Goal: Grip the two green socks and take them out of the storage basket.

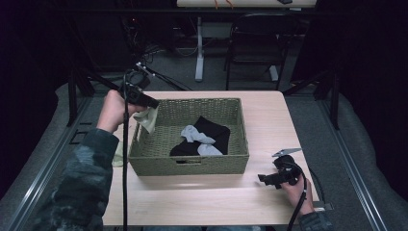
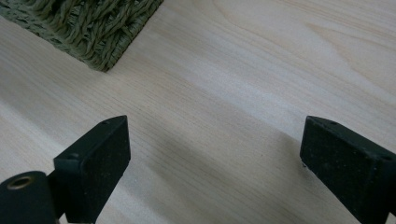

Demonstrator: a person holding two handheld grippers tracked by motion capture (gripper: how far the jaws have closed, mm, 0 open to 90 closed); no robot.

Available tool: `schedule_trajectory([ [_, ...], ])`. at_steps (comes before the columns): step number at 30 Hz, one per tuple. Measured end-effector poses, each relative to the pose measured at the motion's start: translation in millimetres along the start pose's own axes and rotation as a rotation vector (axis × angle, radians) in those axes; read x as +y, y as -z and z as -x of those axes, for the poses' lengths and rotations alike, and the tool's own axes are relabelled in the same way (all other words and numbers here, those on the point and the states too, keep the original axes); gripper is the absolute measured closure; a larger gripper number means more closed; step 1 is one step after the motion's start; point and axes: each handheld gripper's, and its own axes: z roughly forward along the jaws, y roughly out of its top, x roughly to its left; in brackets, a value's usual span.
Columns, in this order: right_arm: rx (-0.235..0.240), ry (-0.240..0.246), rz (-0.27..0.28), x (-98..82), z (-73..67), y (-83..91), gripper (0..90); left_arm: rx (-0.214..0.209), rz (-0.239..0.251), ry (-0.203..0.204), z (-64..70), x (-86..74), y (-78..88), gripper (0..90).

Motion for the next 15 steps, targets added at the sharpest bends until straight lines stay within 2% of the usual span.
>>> schedule_trajectory([
  [4, -0.001, 0.000, 0.000, 0.0, -0.3, -0.1, 8.0, 0.009, 0.018, 0.014, -5.7, -4.9, 10.7, 81.6],
  [9, -0.001, 0.000, -0.002, 0.2, -0.2, 0.4, 8.0, 0.035, 0.046, 0.061, -21.5, -21.5, 27.3, 81.6],
  [15, -0.005, 0.003, -0.007, 0.2, -0.5, 0.3, 8.0, 0.059, 0.043, 0.108, -36.9, -40.6, 33.2, 81.6],
])
